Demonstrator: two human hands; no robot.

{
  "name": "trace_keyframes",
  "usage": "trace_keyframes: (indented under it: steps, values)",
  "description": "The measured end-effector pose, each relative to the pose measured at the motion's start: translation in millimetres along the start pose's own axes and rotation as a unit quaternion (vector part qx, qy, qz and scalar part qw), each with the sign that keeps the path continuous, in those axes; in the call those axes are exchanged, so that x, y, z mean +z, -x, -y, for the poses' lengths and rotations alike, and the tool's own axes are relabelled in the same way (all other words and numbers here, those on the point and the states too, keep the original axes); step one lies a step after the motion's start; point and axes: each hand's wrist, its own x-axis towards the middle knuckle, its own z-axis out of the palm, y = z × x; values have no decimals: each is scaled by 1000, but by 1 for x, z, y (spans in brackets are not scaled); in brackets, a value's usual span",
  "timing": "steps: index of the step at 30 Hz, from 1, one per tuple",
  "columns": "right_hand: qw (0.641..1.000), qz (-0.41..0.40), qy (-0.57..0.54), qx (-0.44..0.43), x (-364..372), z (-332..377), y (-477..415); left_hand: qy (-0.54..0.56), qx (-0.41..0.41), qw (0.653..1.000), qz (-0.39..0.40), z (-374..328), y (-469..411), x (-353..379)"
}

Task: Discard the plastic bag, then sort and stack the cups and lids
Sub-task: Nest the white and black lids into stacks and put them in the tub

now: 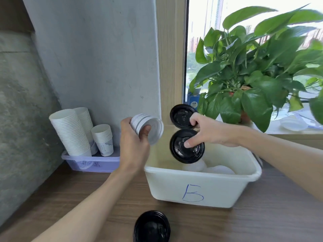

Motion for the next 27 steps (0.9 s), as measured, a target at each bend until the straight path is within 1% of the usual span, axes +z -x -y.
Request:
trace_keyframes:
  steps: [3,6,9,12,18,23,27]
  values:
    - [996,-69,-45,-22,-11,10,35,27,10,999,-23,-14,3,-10]
    - [991,-83,-95,-34,-7,21,71,46,21,998,-39,-29,11,-25]
    - [988,-98,-118,-35,14,27,105,40,34,998,-32,-42,28,-41]
    - [982,-142,-122,-18,43,28,136,39,45,998,-23,-49,48,-55]
    - [968,-137,-208,16,97,10,188,22,49,998,-22,-56,83,-72]
    - [960,-158,-216,76,138,-24,197,21,39,999,-9,-59,95,-75]
    - [923,-184,-307,142,160,-52,181,24,46,999,0,-62,99,-75]
